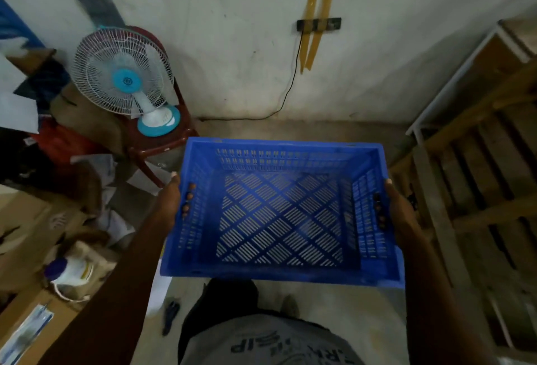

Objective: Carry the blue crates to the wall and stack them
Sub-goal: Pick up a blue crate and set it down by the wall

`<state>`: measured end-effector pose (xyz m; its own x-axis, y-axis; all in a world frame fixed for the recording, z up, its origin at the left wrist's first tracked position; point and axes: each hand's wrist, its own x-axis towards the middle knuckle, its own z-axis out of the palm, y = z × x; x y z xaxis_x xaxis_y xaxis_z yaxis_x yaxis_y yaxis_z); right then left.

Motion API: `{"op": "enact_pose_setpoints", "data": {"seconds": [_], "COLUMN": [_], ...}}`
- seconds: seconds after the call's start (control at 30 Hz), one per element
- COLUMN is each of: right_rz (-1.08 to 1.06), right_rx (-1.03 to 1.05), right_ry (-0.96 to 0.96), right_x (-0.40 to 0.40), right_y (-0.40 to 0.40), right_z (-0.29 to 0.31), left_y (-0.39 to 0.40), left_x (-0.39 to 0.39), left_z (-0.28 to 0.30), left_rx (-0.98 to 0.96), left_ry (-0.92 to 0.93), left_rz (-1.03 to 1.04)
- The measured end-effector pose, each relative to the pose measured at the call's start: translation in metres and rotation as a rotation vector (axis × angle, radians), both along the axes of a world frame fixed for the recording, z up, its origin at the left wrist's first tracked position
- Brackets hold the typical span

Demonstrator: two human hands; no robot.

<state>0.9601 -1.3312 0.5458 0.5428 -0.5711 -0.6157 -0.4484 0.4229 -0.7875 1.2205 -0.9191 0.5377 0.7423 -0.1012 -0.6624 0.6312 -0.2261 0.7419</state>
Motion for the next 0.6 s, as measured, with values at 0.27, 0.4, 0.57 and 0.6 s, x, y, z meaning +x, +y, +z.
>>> {"op": "enact_pose_setpoints", "data": {"seconds": [0.27, 0.4, 0.57, 0.6], "right_rz": [-0.032, -0.055, -0.039, -0.034], "right_rx": [-0.102, -0.112, -0.039, -0.030], "right_ry": [0.063, 0.130, 0.169, 0.177], "right_x": [0.154, 0.239, 0.328, 0.343], "right_y": [-0.089, -0.127, -0.160, -0.168], "right_z": [-0.007, -0.034, -0.060, -0.065], "left_y": [-0.087, -0.128, -0.177, -0.188], "left_x": [0.136, 0.224, 0.325, 0.343], "left_z": [-0.012, -0.032, -0.058, -0.064], "left_rx": [-0.003, 0.003, 0.025, 0.035], "left_ry": [-0.034, -0.051, 0.025, 0.034], "left_rz": [-0.046, -0.068, -0.059, -0.064]}}
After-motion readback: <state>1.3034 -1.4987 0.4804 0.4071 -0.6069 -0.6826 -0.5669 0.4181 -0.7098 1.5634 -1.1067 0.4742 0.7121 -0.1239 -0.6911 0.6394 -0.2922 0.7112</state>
